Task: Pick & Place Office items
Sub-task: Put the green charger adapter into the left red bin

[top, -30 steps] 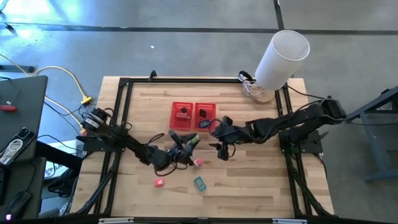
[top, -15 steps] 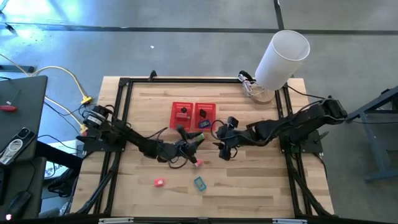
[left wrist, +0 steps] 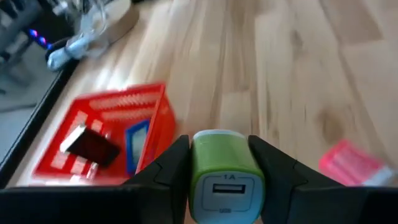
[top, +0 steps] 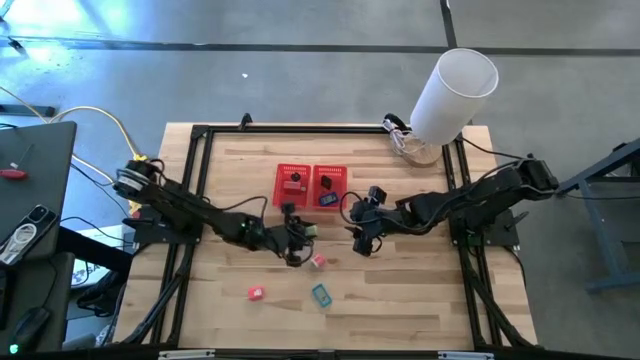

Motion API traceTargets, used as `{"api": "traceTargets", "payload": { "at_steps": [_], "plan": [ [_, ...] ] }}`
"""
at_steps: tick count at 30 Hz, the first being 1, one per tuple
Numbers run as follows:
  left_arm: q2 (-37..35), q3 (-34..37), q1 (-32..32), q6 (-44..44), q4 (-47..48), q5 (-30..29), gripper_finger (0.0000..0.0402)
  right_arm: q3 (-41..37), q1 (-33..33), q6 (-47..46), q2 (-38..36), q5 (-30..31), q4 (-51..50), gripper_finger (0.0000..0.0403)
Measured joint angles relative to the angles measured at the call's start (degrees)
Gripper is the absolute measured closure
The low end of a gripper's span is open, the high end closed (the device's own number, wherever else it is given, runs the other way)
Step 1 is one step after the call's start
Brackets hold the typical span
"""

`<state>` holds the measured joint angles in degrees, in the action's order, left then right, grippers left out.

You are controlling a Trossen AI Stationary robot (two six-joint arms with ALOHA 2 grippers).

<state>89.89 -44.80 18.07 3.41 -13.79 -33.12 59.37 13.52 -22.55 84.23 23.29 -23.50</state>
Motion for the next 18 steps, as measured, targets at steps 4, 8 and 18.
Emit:
{"api": "traceTargets", "payload": {
  "at_steps": [4, 8, 18],
  "plan": [
    [-5.2, 0.0, -0.2, -8.6, 12.9, -7.6, 0.0278, 0.0, 0.0, 0.0, 0.0, 0.8, -0.2, 0.0184],
    [-11.2, 0.0, -1.6, -18.7, 26.1, -6.4, 0.0278, 0.0, 0.2, -1.3, 0.0, 0.7, -1.6, 0.0184],
    [-19.1, 0.0, -10.5, -38.8, 51.0, 2.8, 0.0278, -0.3, 0.7, -1.4, 0.0, 1.3, -2.0, 0.0184]
  ]
}}
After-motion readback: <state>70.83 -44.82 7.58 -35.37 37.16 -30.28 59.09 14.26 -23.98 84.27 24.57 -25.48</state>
